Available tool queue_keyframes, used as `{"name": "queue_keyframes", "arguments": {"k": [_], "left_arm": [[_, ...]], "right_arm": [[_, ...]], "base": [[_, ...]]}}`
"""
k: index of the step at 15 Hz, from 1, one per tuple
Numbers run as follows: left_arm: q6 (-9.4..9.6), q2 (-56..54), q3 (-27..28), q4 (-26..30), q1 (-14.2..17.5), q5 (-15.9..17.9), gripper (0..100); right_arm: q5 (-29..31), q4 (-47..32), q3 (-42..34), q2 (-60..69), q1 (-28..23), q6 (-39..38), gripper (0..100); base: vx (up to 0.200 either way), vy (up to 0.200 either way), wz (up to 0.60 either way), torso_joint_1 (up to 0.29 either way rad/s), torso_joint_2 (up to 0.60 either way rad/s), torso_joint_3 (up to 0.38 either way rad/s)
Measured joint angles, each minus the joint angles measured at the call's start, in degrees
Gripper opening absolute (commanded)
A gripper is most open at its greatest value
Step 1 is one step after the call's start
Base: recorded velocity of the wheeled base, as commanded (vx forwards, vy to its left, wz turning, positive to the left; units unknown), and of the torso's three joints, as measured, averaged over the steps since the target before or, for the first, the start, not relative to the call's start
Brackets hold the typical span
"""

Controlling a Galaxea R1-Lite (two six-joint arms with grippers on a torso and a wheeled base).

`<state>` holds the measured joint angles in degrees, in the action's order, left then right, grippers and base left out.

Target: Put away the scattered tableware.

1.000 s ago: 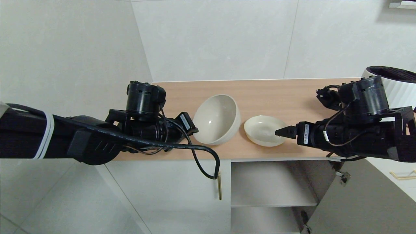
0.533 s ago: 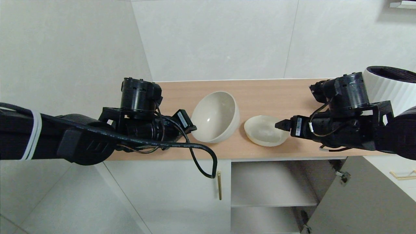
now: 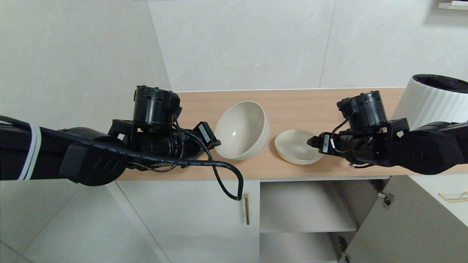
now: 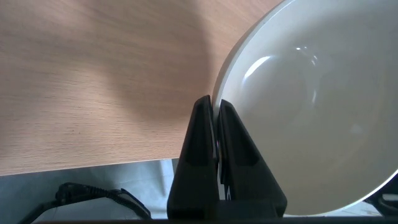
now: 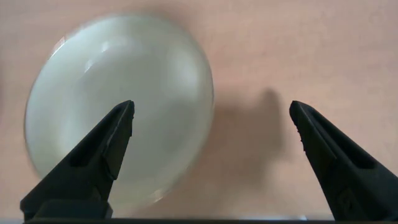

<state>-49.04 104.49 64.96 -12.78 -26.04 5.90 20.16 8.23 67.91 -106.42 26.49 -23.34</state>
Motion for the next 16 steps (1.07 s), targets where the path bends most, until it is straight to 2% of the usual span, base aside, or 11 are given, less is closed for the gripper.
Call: {"name": "queue_keyframes", "arguments": {"k": [6, 7, 16], "left_arm": [[0.02, 0.1, -0.3, 0.0, 0.0, 0.0, 0], [0.02, 0.1, -0.3, 0.0, 0.0, 0.0, 0], [0.05, 0.0, -0.4, 0.0, -0.1, 0.1, 0]], "right_arm": [[0.0, 1.7, 0.0, -1.9, -1.1, -0.1, 100], [0.0, 1.7, 0.0, -2.0, -1.1, -0.2, 0], [-0.3, 1.7, -0.3, -1.9, -1.0, -0.1, 0]], "base": [[0.0, 0.0, 0.0, 0.0, 0.0, 0.0], [0.0, 0.0, 0.0, 0.0, 0.0, 0.0], [0.0, 0.0, 0.0, 0.0, 0.0, 0.0]]}}
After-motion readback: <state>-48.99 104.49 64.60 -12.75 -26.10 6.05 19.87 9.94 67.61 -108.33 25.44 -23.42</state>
